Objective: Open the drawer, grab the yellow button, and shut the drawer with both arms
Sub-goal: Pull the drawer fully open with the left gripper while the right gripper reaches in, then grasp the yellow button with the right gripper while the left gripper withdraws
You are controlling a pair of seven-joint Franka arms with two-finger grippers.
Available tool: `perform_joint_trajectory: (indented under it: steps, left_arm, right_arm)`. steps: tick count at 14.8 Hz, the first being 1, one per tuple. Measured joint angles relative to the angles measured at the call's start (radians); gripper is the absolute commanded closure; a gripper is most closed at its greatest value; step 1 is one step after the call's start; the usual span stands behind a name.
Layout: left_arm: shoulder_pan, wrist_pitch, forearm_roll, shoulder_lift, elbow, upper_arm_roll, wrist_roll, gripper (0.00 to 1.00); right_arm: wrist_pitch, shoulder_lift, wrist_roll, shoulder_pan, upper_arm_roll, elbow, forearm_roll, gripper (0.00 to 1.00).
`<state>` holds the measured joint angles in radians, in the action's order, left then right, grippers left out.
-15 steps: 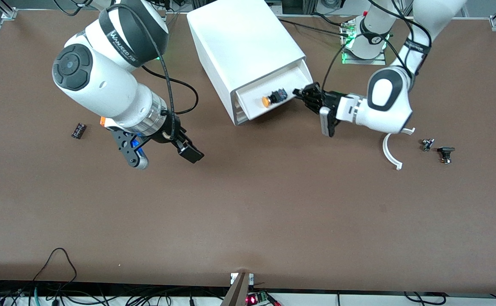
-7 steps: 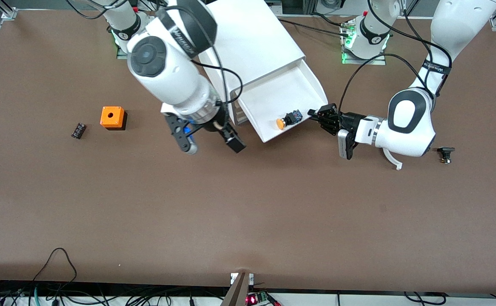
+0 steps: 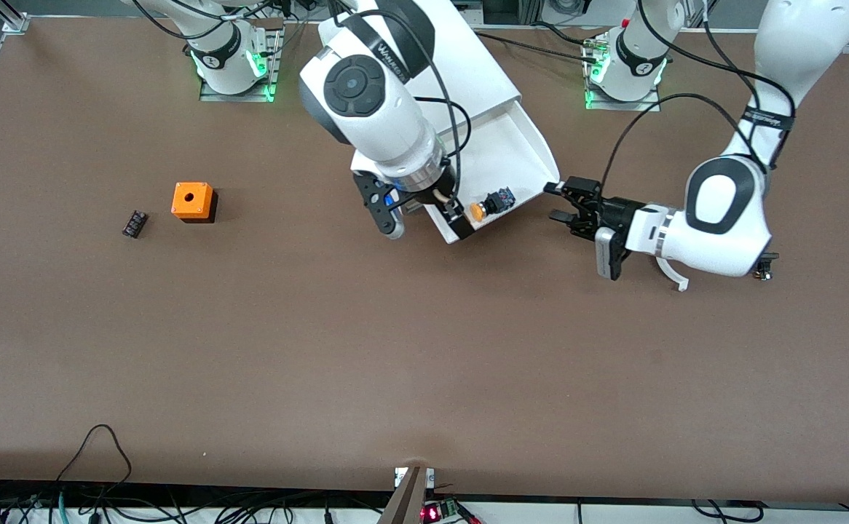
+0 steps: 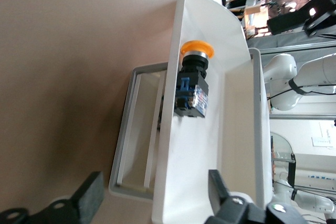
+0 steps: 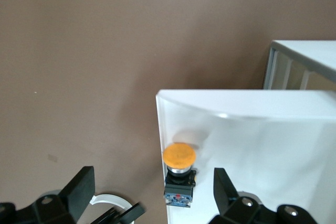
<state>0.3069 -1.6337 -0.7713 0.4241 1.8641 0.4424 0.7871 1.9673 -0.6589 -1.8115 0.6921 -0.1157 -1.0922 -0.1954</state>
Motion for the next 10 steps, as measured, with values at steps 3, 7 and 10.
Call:
perform_joint_trajectory:
  steps: [3,7,10]
  left_arm:
    - [0.017,0.135,0.132,-0.003,-0.147,0.0,-0.198,0.0]
    - [0.016,0.22,0.29,-0.009,-0.293,0.004,-0.411,0.0]
    - [0.007,0.226,0.408,-0.009,-0.366,0.013,-0.562,0.0]
  right_arm:
    - [0.016,-0.033,-0.051,0.037,0.001,0.019,0.015,0.0]
    - [0.049,-0.071,-0.114,0.084,0.003,0.023,0.052,0.0]
    - [0.087,-0.102,-0.154,0.116,0.003,0.024,0.068,0.0]
